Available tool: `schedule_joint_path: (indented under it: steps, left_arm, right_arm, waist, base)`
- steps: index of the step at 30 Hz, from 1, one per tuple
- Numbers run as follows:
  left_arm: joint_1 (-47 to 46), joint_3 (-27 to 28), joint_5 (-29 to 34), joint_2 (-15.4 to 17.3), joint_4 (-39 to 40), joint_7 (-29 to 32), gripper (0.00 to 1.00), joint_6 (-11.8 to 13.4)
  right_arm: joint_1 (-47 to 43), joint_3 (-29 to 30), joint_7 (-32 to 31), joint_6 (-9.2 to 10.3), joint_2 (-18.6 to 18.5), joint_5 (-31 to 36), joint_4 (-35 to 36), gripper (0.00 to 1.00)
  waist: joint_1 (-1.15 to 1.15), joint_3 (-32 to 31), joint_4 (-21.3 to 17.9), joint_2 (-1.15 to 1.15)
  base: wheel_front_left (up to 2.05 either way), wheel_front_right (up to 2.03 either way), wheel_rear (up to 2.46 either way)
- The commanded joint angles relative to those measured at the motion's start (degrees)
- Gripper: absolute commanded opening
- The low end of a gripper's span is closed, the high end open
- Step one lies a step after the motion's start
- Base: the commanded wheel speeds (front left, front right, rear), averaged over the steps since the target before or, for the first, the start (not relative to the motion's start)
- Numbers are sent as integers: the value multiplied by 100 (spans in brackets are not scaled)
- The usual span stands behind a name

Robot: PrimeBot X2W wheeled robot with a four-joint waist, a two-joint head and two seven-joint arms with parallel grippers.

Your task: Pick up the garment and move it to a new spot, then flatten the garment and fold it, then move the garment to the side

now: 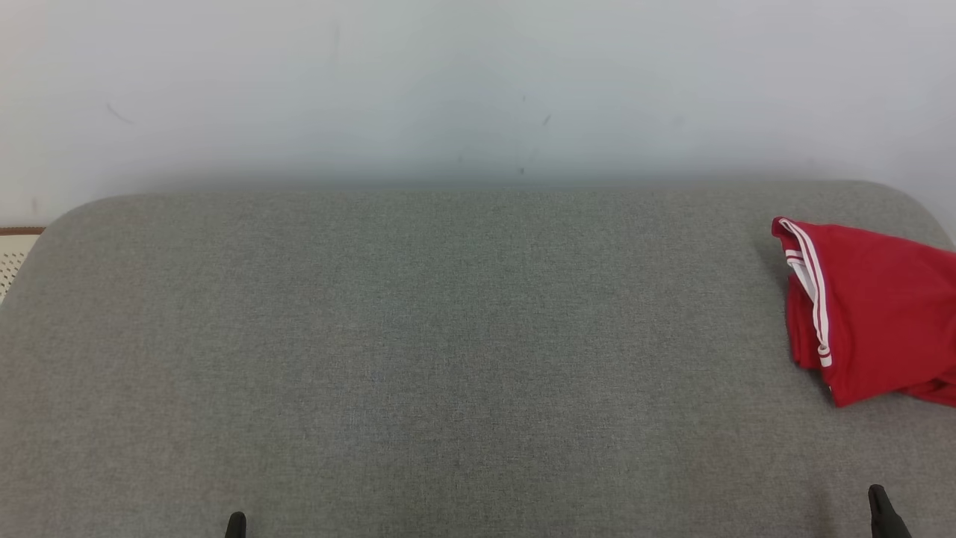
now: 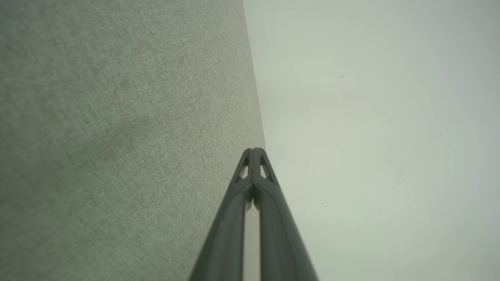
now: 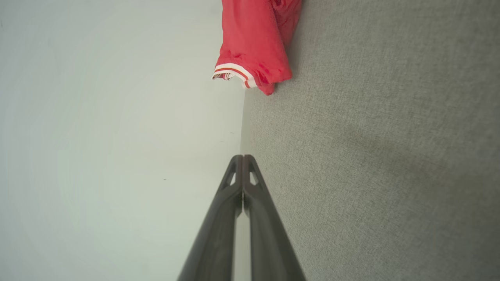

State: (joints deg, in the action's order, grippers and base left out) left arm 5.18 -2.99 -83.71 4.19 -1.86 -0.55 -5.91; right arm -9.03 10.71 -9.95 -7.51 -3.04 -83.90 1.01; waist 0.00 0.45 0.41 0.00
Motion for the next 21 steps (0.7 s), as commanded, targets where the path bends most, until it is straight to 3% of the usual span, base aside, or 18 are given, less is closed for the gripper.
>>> schedule_joint_path:
  steps: [1,21]
  left_arm:
    - [69,37,-129,-13,35,37,0,-27]
    - [214,185,-916,-134,60,196,0,-166]
  right_arm:
    - [40,32,-19,3,7,-134,-9,0]
    - [59,183,-174,4,20,-1095,-175,0]
  waist:
    - [0,1,-2,0]
    - [0,22,-40,0]
  base:
    - [0,0,0]
    - [0,0,0]
